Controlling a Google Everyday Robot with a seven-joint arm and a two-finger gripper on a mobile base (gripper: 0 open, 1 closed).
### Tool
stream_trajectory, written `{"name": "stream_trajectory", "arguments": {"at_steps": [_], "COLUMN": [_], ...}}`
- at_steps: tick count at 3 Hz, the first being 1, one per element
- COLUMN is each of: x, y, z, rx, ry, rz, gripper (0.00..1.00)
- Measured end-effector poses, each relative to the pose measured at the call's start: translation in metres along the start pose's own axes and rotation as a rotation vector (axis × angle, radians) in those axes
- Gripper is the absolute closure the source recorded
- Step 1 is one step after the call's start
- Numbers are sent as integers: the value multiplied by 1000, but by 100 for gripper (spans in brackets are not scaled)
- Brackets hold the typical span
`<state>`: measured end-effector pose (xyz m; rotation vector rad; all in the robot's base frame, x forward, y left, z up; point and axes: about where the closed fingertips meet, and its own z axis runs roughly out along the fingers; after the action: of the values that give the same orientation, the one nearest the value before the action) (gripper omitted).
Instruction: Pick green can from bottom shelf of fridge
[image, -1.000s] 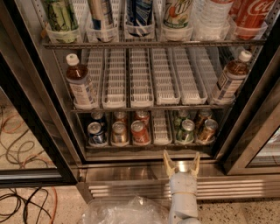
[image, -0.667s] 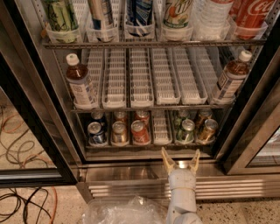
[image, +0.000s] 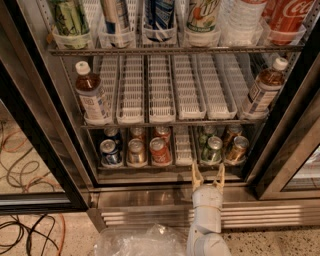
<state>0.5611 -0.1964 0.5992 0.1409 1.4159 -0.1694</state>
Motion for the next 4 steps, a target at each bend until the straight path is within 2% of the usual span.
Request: {"name": "stream_trajectory", "arguments": {"at_steps": [1,2,3,4], "x": [-1,-1,3,4], "y": [-10,-7,-10,-10], "z": [20,28,75,85], "rx": [59,56,99,104], "ry": [-10,-7,11,14], "rz": [12,12,27,27], "gripper": [32,32,36,35]}}
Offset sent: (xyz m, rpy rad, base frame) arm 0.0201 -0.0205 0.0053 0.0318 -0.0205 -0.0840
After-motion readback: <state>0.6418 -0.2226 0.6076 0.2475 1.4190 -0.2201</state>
